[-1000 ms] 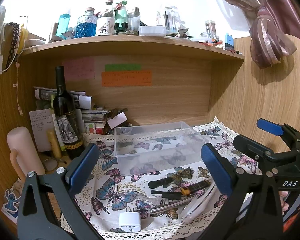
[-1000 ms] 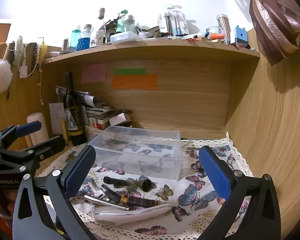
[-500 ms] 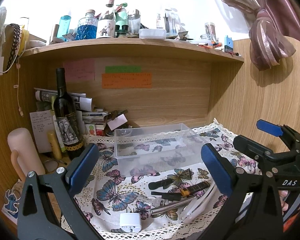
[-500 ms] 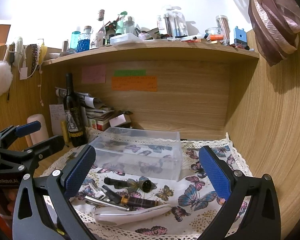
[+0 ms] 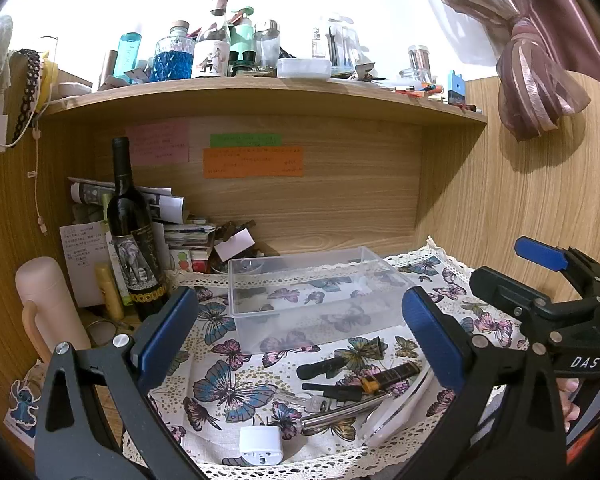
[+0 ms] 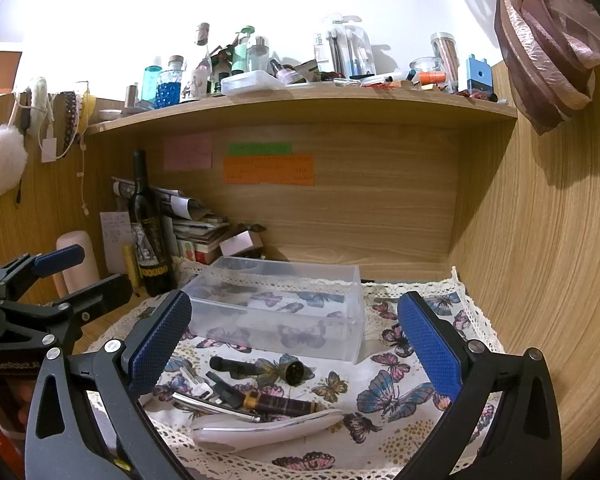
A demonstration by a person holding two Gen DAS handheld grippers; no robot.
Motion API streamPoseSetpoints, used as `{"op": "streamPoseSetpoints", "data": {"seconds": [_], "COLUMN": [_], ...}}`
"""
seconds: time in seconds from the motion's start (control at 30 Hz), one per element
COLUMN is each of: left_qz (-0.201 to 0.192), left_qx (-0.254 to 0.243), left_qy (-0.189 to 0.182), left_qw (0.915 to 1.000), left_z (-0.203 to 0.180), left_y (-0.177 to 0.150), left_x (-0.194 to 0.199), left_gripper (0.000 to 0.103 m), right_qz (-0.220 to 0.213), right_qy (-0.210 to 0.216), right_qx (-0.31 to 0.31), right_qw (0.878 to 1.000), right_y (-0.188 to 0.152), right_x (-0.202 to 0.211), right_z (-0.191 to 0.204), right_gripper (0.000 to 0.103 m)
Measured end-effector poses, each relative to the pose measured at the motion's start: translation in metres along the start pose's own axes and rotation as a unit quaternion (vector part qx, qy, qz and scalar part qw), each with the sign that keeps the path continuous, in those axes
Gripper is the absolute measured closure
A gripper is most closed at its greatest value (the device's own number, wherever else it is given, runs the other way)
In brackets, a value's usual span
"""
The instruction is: Organize rigid objects
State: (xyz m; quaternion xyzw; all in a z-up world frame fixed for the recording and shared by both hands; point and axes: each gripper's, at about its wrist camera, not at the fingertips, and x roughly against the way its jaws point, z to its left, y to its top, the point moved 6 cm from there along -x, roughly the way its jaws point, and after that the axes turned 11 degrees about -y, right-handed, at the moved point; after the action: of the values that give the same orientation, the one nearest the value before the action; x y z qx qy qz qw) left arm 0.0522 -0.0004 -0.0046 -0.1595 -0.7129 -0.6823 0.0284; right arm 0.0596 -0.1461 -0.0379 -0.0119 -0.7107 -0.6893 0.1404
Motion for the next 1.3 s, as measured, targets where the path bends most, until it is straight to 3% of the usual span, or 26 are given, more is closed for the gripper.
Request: {"op": "streamPoseSetpoints", "data": {"seconds": [1.0, 1.1, 1.13, 1.3], "left_qz": [-0.002, 0.006, 0.011, 0.034], "left_qx": [0.0, 0.003, 0.006, 0.026], "left_qy": [-0.012, -0.015, -0.013, -0.004], "left_qw": [0.9999, 0.9999, 0.9998, 0.9991], "left_z": [-0.002, 0.001, 0.003, 0.022], "left_y": [-0.001, -0.004, -0.005, -0.016], "left_x": [-0.004, -0.007, -0.008, -0.016], "left_gripper": [0.0, 0.013, 0.018, 0.021], "right_qz": [0.005, 0.01, 0.013, 0.042], "right_qy": [0.0, 0.008, 0.011, 0.028], "right_qx": [0.0, -0.003, -0.004, -0.007], "right_qw": [1.0, 1.0, 1.0, 0.999], "right_y": [-0.001, -0.003, -0.004, -0.009], "right_x": [-0.006, -0.011, -0.013, -0.029], "right_z": [0.001, 0.001, 0.0, -0.002], "right_gripper": [0.0, 0.0, 0.002, 0.02]}}
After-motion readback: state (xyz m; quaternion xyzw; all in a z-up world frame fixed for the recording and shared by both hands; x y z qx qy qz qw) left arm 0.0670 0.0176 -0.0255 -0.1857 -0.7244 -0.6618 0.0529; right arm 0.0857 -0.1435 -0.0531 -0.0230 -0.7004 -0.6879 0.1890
